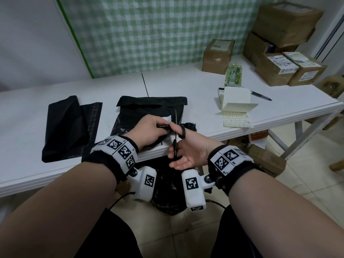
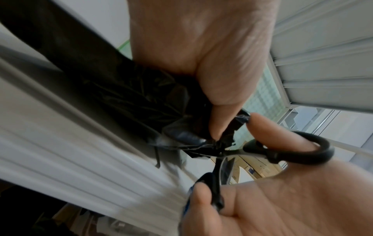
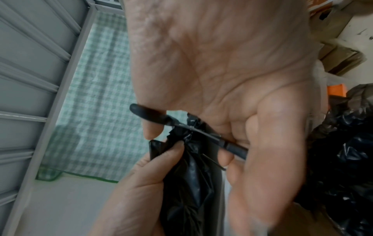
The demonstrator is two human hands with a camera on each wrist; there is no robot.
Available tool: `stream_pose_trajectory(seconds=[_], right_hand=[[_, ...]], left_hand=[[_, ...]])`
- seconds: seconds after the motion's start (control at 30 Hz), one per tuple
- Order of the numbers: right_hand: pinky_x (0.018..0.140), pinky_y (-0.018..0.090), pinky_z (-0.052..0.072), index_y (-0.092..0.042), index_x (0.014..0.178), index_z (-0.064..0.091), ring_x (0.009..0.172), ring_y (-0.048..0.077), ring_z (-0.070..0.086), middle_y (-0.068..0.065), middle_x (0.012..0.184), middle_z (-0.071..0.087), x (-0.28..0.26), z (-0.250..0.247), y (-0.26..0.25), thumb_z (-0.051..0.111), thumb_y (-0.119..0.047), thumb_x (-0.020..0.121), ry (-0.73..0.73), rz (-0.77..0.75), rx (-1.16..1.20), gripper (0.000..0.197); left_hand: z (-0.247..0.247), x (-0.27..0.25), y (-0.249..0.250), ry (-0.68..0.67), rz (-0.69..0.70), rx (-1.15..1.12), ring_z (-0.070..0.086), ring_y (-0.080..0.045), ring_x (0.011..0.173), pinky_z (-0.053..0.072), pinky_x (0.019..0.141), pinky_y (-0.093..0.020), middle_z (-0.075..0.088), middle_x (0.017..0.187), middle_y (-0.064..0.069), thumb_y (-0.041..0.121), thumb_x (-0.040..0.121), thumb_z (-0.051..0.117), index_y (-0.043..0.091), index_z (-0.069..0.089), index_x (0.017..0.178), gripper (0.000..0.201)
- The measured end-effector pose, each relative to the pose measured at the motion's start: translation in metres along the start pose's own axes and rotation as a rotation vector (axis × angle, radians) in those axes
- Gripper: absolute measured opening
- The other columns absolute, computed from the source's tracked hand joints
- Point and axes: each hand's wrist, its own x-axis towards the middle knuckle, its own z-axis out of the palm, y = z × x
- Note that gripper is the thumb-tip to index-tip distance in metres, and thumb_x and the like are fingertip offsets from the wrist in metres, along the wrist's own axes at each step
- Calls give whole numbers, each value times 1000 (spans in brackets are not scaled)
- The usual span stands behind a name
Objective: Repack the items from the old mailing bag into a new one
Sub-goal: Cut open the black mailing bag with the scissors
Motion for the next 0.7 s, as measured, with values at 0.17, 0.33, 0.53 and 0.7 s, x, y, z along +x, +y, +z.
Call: stream_pose_trajectory(seconds=[0.17,0.33,0.53,0.7], right_hand=[[53,26,57,-14,94,50,65,22,67,3,84,51,-1,-2,1,42,-82,71,35,2,-27,72],[50,22,55,-16,91,51,64,18,63,2,81,48,0,1,-1,41,-78,76,95,-41,26,65],[36,12,30,-19,81,45,47,7,40,-3,65,45,5,10,-3,35,-82,75,162,-52,-61,65],[33,10,21,-23,79,46,34,3,28,-3,62,43,10,11,-1,37,-78,78,196,-126,-54,56]], left_hand=[[2,-1,-2,-12,-19,-32,63,-20,87,50,87,-34,72,100,-17,-1,84,61,10,72,101,23],[1,-1,0,-30,-30,-44,61,-16,84,47,77,-23,72,100,-17,-1,83,61,10,71,101,24],[-2,0,2,-20,-33,-34,58,-16,80,46,75,-22,70,90,-15,-3,82,60,5,72,96,20],[-3,2,3,-13,-50,4,55,-5,59,44,57,-11,65,75,-10,-5,80,58,4,71,86,17]])
